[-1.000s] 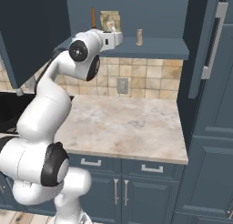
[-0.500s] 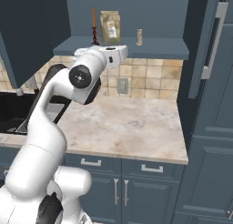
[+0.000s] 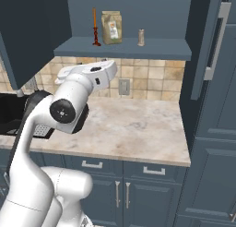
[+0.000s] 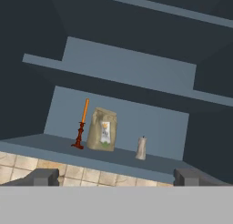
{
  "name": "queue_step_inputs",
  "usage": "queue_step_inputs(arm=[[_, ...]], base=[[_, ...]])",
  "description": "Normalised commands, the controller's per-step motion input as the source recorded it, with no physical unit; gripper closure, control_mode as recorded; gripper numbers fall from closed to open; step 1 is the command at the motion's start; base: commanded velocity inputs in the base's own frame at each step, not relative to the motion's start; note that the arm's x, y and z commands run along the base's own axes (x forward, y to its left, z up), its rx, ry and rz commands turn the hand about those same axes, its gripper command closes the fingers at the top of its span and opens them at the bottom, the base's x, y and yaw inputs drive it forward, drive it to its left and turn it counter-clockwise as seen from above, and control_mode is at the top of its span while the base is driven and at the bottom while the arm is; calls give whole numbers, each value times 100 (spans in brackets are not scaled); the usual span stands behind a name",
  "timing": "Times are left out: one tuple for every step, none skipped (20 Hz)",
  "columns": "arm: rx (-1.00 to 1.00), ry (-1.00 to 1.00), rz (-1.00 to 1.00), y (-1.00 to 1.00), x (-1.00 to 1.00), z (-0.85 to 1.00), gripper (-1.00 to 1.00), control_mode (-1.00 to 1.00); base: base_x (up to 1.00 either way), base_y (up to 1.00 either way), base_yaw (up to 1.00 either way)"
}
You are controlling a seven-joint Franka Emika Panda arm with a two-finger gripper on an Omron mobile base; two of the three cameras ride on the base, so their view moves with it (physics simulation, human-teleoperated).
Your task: Pick the candle and candle from the dining table and place them in the open cabinet. Close the cabinet after placing the objects.
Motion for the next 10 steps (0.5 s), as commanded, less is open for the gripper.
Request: queue_step_inputs(arm=[[0,3,0,0,0,0,-100,-100],[0,0,0,0,0,0,-100,-100],[0,0,0,0,0,0,-100,-100],[0,0,0,0,0,0,-100,-100],[0,0,0,0,0,0,-100,-100],[0,0,0,0,0,0,-100,-100],[0,0,0,0,0,0,-100,-100],[0,0,0,0,0,0,-100,-100],[0,0,0,0,0,0,-100,-100],[0,0,0,0,0,0,-100,-100]], base=[[0,0,0],[0,0,0],[0,0,0],[0,0,0],[0,0,0],[0,0,0],[0,0,0],[0,0,0],[0,0,0],[0,0,0]])
